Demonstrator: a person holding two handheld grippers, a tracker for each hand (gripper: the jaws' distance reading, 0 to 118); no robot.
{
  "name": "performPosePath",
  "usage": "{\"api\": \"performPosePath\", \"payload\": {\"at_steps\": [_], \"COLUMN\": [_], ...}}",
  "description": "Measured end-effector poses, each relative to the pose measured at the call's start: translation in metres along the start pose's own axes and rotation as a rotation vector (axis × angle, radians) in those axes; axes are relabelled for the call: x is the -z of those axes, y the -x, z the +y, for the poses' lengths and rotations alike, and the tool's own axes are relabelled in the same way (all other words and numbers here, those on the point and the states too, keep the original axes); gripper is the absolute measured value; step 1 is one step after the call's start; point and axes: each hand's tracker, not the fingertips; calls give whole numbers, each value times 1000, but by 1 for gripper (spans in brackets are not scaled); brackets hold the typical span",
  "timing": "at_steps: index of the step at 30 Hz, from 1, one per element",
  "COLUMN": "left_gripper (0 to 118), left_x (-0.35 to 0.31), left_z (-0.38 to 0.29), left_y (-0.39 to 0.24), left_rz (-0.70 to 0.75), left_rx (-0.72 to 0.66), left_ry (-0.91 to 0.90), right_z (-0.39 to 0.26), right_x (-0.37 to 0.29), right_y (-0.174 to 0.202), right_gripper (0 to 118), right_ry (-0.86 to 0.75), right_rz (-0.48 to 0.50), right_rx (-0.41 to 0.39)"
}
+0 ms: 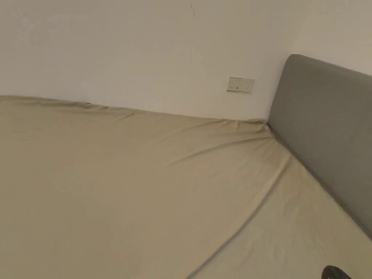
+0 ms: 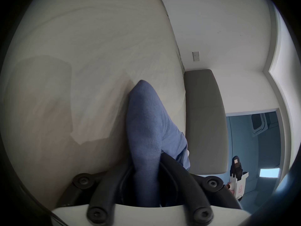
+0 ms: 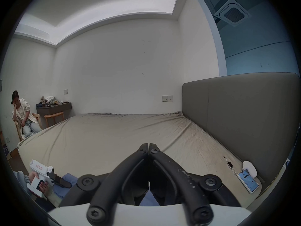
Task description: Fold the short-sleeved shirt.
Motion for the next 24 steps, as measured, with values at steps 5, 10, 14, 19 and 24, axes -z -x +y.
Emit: {"api": "performPosePath", "payload": {"at_steps": [5,10,14,19,24], "left_gripper": [5,5,5,5,5], "left_x": [-37,-93,-98,-53,46], "left_z": [1,20,6,-9,-37], "left_y": [2,-15,-65,-155,-203], "left_rz": [36,292,224,298,394], "left_rx": [30,75,187,393,629], "left_ry": [-97,-202,-189,-154,-61], "right_z": [4,1,-4,-7,-13], "right_x": [-1,-3,-2,-7,-19], "right_y": [-3,-6,-9,-19,-41], "right_gripper": [1,1,1,1,1], "right_ry": [-14,-19,-18,-30,-49], "right_rz": [-11,-5,10,21,-10], "right_rx": [10,27,55,76,112]}}
